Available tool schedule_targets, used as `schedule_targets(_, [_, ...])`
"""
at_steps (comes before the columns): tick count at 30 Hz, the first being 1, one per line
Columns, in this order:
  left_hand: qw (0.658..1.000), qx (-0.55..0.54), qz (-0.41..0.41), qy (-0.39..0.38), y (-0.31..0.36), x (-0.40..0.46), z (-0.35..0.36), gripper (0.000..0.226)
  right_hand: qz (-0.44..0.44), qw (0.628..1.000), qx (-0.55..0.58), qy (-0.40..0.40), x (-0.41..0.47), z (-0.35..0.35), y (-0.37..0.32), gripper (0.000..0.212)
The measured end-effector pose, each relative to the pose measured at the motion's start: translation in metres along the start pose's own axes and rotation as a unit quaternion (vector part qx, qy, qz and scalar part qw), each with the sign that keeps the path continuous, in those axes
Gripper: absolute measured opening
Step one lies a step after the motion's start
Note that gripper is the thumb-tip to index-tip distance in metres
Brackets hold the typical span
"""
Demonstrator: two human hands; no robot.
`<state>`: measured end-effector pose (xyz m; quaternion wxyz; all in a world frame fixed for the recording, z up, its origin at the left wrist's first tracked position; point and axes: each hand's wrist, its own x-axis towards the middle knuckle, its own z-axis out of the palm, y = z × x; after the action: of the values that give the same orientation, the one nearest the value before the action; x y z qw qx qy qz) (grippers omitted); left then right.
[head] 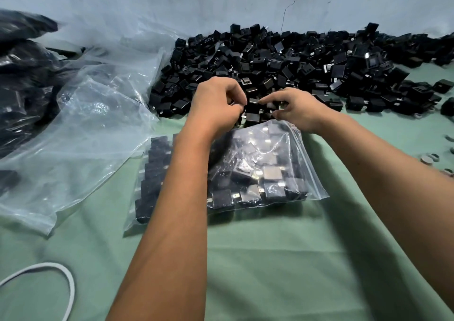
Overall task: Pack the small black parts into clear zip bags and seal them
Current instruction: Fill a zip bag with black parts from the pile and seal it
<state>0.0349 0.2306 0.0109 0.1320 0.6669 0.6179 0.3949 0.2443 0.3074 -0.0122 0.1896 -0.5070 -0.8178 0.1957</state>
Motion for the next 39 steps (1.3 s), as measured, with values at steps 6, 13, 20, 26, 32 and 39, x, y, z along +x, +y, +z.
schedule_targets(6, [0.999, -0.02, 0.02, -0.042, 0.014, -0.002, 0.009, 0.022, 0.064, 0.989, 0.074, 0.113, -0.018, 0.006, 0.012, 0.024])
schedule_targets(13, [0.983, -0.017, 0.08, -0.163, 0.033, -0.008, 0.022, 0.036, 0.119, 0.964, 0.106, 0.212, -0.041, 0.013, 0.015, 0.023])
schedule_targets(20, [0.966, 0.056, 0.13, -0.216, 0.046, -0.011, 0.044, 0.048, 0.18, 0.808, 0.485, 0.282, -0.084, 0.03, 0.008, 0.021])
schedule_targets(26, [0.972, 0.06, 0.144, -0.178, 0.044, -0.008, 0.037, 0.02, 0.128, 0.807, 0.518, 0.253, -0.109, 0.035, -0.001, 0.016])
schedule_targets(32, [0.981, 0.02, 0.14, -0.132, 0.038, -0.004, 0.026, 0.015, 0.063, 0.915, 0.334, 0.215, -0.117, 0.028, -0.009, 0.042])
schedule_targets(39, [0.984, -0.015, 0.121, -0.129, 0.038, -0.005, 0.023, 0.013, -0.016, 0.894, 0.438, 0.089, -0.121, 0.027, -0.015, 0.039])
